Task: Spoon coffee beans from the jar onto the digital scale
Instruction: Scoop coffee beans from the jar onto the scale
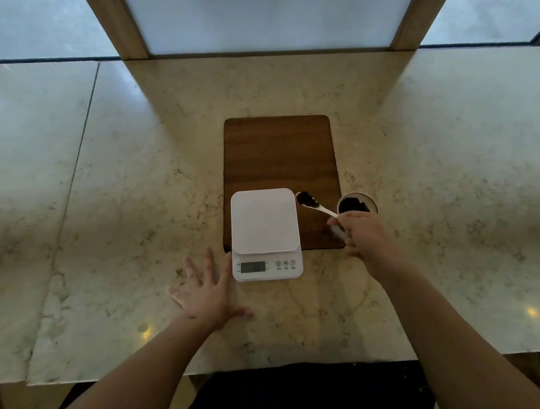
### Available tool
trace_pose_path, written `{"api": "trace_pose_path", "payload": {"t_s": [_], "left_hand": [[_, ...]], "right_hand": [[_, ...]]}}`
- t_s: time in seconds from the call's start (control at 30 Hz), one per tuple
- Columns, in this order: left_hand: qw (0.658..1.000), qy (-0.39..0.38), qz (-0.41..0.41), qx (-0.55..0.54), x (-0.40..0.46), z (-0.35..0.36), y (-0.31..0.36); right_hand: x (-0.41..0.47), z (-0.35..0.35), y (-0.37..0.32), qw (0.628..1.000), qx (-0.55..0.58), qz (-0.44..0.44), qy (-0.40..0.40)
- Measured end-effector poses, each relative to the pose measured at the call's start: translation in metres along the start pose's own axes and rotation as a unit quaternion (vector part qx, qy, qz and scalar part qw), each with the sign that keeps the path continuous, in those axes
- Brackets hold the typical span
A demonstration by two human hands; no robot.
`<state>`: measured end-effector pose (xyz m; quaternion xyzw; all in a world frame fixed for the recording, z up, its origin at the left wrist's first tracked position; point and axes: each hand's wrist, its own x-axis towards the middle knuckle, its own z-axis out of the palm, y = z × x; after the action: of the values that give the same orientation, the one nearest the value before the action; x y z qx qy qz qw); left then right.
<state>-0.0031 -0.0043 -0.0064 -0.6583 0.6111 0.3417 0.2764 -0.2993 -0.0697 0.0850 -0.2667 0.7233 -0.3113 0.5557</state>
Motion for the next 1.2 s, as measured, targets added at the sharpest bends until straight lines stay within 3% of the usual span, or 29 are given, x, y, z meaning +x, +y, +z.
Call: {"api": "trace_pose_path", "payload": {"t_s": [0.7,0.93,1.2], "left_hand": [[1.000,0.007,0.010,-0.008,-0.002,0.001,-0.001],[1.000,0.009,0.011,-0.006,-0.003,0.000,0.000],[1.000,0.012,0.010,0.004,0.000,0.003,-0.001]], "right_hand": [[0.020,0.063,0.012,0.990,-0.121,-0.025,-0.071],[0.025,0.068,0.016,0.992,-0.117,-0.015,-0.050],[0.027,0.068,0.027,0.979,-0.190,-0.078,-0.019]]}}
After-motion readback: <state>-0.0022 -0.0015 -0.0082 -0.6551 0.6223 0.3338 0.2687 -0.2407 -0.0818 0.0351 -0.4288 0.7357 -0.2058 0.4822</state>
